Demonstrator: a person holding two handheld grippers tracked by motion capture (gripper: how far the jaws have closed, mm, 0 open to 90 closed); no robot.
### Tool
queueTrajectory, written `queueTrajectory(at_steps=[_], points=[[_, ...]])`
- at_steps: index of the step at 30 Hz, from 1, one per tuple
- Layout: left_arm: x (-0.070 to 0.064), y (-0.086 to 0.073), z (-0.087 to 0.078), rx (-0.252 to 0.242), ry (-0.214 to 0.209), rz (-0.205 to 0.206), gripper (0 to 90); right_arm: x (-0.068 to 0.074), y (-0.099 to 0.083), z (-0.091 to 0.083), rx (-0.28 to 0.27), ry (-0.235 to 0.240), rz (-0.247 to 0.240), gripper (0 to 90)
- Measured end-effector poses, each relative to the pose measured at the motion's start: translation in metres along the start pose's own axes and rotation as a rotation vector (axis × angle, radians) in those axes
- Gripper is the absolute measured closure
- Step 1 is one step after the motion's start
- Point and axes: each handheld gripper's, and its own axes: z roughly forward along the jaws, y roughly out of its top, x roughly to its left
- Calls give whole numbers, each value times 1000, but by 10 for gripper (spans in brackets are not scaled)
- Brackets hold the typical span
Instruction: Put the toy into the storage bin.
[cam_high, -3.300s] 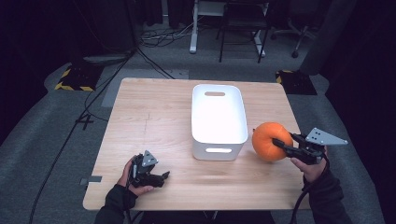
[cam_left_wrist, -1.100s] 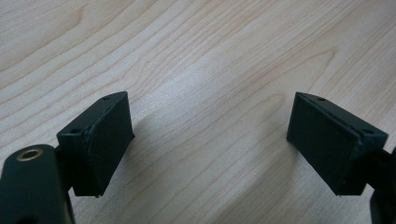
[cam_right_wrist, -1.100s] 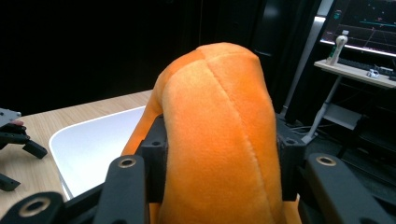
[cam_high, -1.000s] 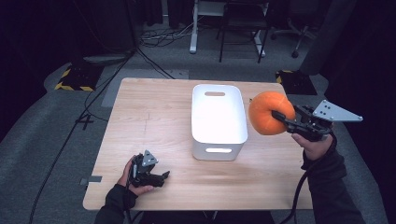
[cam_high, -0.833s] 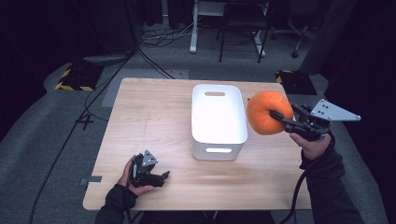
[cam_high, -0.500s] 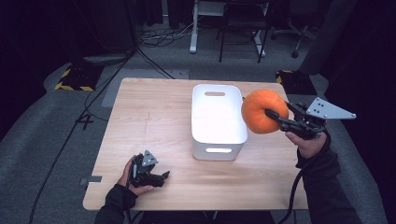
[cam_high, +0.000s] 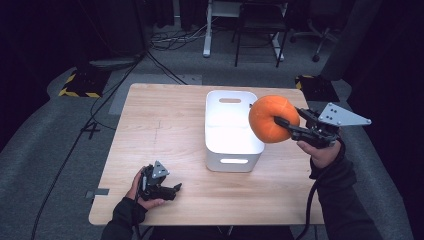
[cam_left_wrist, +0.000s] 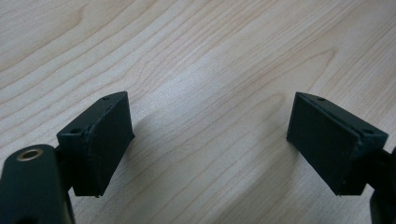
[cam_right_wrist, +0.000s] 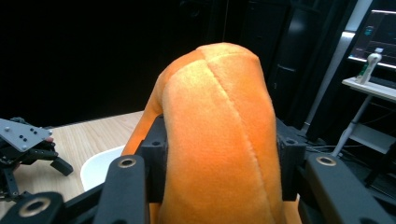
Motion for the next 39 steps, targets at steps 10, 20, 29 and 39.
queueTrajectory(at_steps=[10,20,29,39], points=[[0,0,0,0,0,1,145,6,2,12,12,29,-8,525],[0,0,0,0,0,0,145,13,1,26,17,56,2,523],[0,0,0,0,0,0,145,20,-1,36,28,83,1,522],[0,0,0,0,0,0,145,24,-6,48,45,102,10,520]])
